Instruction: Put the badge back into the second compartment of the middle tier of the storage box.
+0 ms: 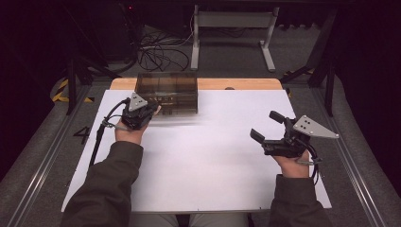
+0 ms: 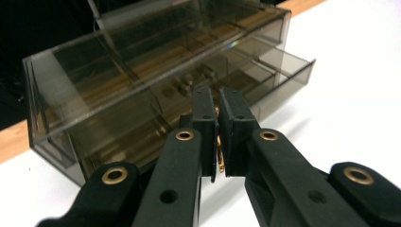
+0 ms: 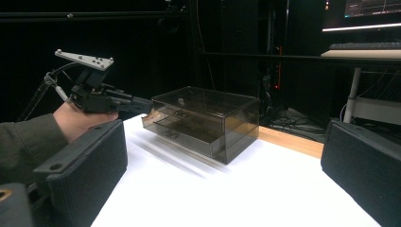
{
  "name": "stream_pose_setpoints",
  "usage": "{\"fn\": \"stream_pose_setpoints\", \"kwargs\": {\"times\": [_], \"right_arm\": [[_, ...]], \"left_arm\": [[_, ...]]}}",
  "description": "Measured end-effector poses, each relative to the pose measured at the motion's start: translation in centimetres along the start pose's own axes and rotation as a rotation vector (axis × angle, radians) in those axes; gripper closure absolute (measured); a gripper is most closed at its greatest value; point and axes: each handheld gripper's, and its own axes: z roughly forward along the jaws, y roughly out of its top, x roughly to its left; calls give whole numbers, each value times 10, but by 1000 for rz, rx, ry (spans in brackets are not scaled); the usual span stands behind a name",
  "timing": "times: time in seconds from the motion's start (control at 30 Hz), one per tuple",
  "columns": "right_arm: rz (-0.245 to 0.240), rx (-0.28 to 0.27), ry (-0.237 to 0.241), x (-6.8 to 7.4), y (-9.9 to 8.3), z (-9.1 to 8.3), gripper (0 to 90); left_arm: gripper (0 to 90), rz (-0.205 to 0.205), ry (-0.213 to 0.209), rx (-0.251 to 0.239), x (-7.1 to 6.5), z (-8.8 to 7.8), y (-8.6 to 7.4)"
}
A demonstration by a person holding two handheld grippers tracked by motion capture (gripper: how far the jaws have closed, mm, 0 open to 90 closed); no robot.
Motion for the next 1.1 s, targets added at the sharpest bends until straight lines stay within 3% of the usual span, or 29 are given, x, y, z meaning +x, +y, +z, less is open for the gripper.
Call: {"fn": "stream_pose_setpoints", "kwargs": {"times": [0.17,0.43,0.63,1.1], "right_arm": [[3,1,-2,-1,0,0,17],[3,2,0,-1,-1,0,17],[6,1,-3,-2,-1,0,17],[10,0,-2,-3,-2,0,17]], "left_arm": [[859,14,1,-9,-2,6,1],[858,37,1,-64,-6,17,-2],[856,84,-16,-83,-11,26,-4],[855,179,7,-115,-14,38,-9]]}}
